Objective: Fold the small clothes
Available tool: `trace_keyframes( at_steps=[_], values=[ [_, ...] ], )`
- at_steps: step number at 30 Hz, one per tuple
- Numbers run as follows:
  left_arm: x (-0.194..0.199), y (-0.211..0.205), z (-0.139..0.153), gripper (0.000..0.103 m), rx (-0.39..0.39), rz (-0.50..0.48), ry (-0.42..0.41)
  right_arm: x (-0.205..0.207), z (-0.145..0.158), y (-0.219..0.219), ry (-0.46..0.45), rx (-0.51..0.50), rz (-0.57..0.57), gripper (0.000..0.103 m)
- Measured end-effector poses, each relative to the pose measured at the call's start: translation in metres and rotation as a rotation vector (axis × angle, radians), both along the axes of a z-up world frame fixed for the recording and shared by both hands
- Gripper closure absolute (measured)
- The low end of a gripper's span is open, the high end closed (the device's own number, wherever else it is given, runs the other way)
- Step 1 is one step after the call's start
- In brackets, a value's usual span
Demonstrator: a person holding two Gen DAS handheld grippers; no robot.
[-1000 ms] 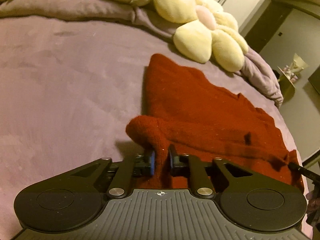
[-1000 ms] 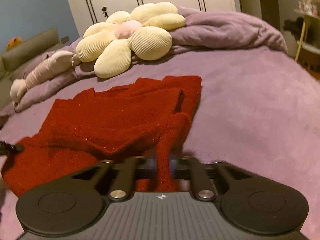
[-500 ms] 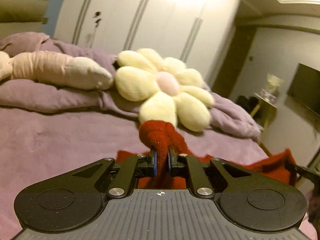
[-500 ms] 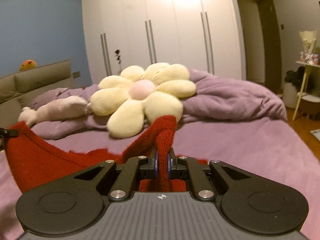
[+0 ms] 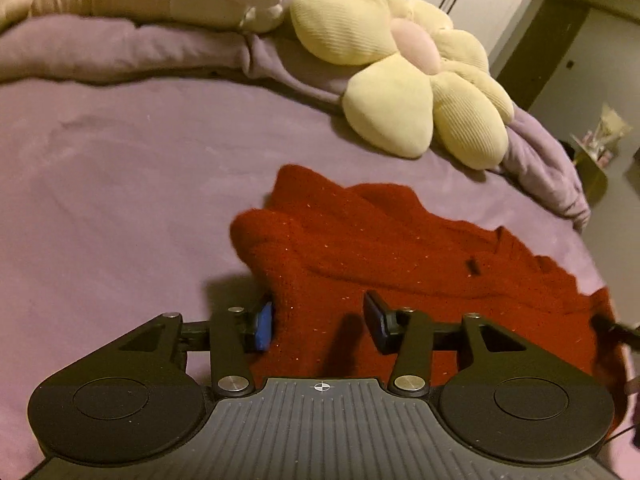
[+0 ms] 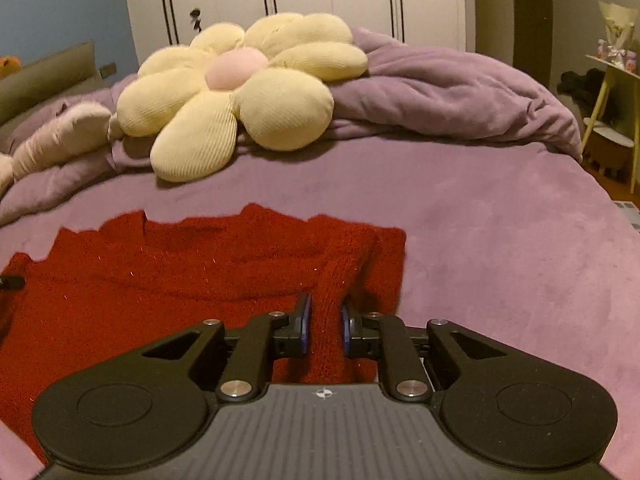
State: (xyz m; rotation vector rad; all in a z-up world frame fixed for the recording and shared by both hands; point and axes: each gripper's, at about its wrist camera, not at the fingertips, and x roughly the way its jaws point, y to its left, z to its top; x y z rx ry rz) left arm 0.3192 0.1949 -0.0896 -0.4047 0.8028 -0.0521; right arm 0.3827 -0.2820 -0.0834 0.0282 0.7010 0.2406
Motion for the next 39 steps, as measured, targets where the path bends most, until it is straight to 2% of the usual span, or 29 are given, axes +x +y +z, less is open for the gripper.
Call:
trace_keyframes(
  at_steps=[2,3,6,9,11,15,19,20,22,24,26,28,29,30,31,33,36,39],
  values=[
    [0.004,-0.004,-0.001,0.081,0.010,-0.003,0.013,0.001,-0.001,0.003,-0.007,-0.016,0.003,0.091],
    [0.005,-0.006,0.001,0.092,0.044,-0.002,0.015,0.000,0.001,0.004,-0.012,-0.027,0.011,0.094],
    [0.000,-0.010,0.018,0.092,0.142,0.020,-0.040,-0.007,0.012,0.015,-0.077,-0.104,0.024,0.096],
    [-0.005,-0.006,0.059,0.092,0.184,0.058,-0.191,-0.013,0.043,0.022,-0.234,-0.154,0.006,0.096],
    [0.005,-0.007,0.080,0.092,0.224,0.098,-0.258,-0.008,0.062,0.027,-0.317,-0.169,-0.034,0.096],
    [0.044,-0.014,0.083,0.092,0.274,0.185,-0.249,0.033,0.064,0.043,-0.325,-0.208,-0.141,0.096],
    [0.076,-0.014,0.049,0.091,0.192,0.198,-0.140,0.068,0.034,0.054,-0.257,-0.225,-0.203,0.096],
    [0.081,-0.015,0.040,0.091,0.198,0.196,-0.110,0.073,0.024,0.055,-0.228,-0.227,-0.210,0.095],
    [0.084,-0.020,0.025,0.087,0.231,0.192,-0.077,0.080,0.006,0.056,-0.181,-0.237,-0.217,0.095],
    [0.084,-0.020,0.016,0.077,0.246,0.199,-0.060,0.079,-0.008,0.056,-0.165,-0.262,-0.213,0.095],
    [0.083,-0.018,0.011,0.072,0.248,0.196,-0.049,0.080,-0.015,0.053,-0.149,-0.259,-0.215,0.095],
    [0.085,-0.018,0.009,0.056,0.262,0.197,-0.036,0.081,-0.017,0.048,-0.132,-0.245,-0.225,0.092],
    [0.083,-0.018,0.009,0.052,0.268,0.197,-0.038,0.080,-0.017,0.045,-0.133,-0.244,-0.235,0.087],
    [0.080,-0.018,0.011,0.046,0.272,0.193,-0.045,0.079,-0.015,0.045,-0.138,-0.248,-0.241,0.079],
    [0.078,-0.019,0.013,0.040,0.277,0.187,-0.050,0.078,-0.013,0.043,-0.148,-0.256,-0.256,0.075],
    [0.071,-0.022,0.019,0.028,0.289,0.176,-0.060,0.074,-0.008,0.040,-0.162,-0.244,-0.275,0.073],
    [0.057,-0.026,0.031,0.014,0.300,0.179,-0.122,0.063,0.004,0.034,-0.187,-0.199,-0.296,0.072],
    [0.044,-0.030,0.046,0.012,0.265,0.173,-0.184,0.053,0.015,0.033,-0.210,-0.127,-0.272,0.072]
  ],
)
